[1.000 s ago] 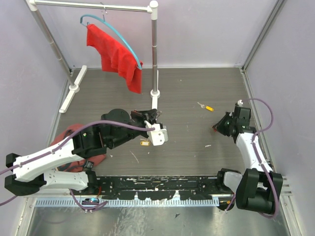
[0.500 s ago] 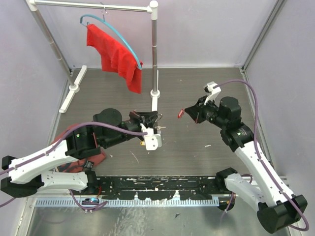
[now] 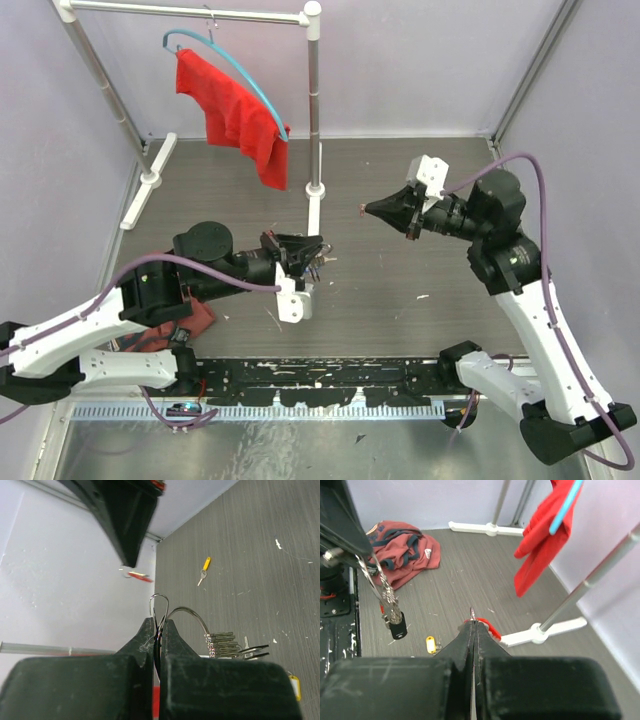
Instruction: Put the keys on the keyring
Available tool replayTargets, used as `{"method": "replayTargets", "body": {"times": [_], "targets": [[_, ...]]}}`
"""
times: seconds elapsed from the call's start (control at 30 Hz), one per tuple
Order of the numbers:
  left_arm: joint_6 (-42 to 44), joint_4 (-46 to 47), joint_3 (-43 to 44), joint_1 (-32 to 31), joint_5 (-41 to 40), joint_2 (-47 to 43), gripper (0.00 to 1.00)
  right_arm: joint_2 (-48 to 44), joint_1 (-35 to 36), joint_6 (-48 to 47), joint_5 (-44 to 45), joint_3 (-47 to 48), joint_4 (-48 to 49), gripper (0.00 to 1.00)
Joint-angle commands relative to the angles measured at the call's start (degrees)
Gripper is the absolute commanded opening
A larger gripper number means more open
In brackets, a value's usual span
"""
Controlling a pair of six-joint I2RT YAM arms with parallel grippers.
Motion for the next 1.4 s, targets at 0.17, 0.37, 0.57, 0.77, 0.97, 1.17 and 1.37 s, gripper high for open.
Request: {"method": "replayTargets", "body": {"times": [0.17, 0.37, 0.57, 0.77, 0.97, 1.17, 1.37], "targets": [[3.7, -4.9, 4.8, 0.2, 6.1, 3.0, 0.00, 8.6, 0.5, -25.5, -15.8, 20.0, -25.6, 0.01], [5.1, -10.8, 10.4, 0.4, 5.6, 6.9, 0.00, 9.7, 1.9, -33.7, -16.1, 22.5, -33.7, 0.01], [5.8, -11.5, 11.8, 1.0, 6.2, 8.7, 0.00, 9.3, 3.9, -34.1, -12.3, 22.3, -33.9, 0.01], [6.3, -13.9, 14.1, 1.2, 6.8, 11.0, 0.00, 8.8, 6.1, -33.5, -11.9, 21.7, -32.7, 0.01], [6.1, -15.5, 15.7, 1.1, 7.2, 12.5, 0.00, 9.0, 7.5, -34.0, -11.7, 21.0, -32.8, 0.01], [6.0, -16.3, 16.8, 1.2, 7.3, 13.7, 0.00, 9.0, 8.1, -35.4, -12.6, 20.8, -34.1, 0.01], [6.1, -16.4, 17.7, 1.1, 7.3, 14.6, 0.00, 9.4, 8.3, -36.9, -14.0, 21.0, -35.6, 0.01]]}}
